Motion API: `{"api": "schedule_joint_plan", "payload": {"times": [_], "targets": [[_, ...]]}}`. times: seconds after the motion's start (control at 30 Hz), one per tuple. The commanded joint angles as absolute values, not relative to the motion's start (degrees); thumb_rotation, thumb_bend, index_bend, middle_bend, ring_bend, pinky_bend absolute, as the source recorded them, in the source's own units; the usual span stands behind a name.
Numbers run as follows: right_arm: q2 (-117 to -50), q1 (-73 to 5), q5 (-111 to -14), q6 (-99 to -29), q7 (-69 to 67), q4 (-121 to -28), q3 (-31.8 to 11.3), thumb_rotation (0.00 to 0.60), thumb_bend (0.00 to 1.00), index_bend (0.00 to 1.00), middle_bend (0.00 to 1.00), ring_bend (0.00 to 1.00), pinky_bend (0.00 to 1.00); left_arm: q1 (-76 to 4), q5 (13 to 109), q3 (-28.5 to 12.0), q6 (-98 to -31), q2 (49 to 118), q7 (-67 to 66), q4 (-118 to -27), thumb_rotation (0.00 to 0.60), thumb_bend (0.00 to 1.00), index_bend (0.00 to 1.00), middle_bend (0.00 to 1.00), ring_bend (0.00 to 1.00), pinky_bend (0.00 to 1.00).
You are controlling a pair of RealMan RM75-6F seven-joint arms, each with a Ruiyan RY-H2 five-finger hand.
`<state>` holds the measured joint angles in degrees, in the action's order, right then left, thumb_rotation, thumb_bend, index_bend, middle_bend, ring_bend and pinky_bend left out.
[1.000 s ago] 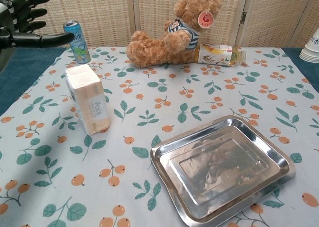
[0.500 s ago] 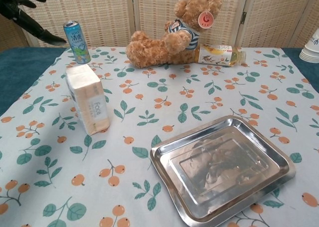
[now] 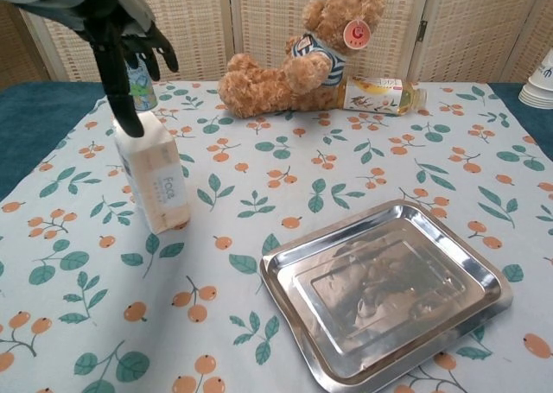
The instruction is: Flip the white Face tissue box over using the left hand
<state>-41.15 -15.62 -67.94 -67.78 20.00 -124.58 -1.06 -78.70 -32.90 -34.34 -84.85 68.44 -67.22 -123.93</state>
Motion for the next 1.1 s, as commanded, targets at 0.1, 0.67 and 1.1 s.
{"api": "schedule_joint_plan", "payload": {"times": [0.1, 0.67, 1.1], "targets": [[-40.30, -15.39, -68.46, -67.80, 18.61, -124.65, -1.23, 0.600, 0.12, 0.15, 0.05, 0.00, 0.00, -83.21, -28.68, -31.16, -91.73, 74.30, -68.40, -120.87, 0.600, 0.13, 0.00, 0.00, 0.00, 0.11], [-39.38, -15.14, -69.46, -67.27, 16.65, -124.71, -1.37, 0.600, 0.12, 0.15, 0.05, 0.00, 0.00, -78.54, -29.41, -31.69, -92.13, 80.00, -67.52, -111.27, 0.600, 0.13, 0.00, 0.00, 0.00, 0.13], [-39.33, -14.93, -69.77, -67.42, 16.61, -124.94, -1.38, 0.600, 0.12, 0.15, 0.05, 0.00, 0.00, -76.80, -29.31, -33.96, -92.52, 81.82, -68.32, -108.62, 0.600, 0.12, 0.00, 0.03, 0.00, 0.15]]}}
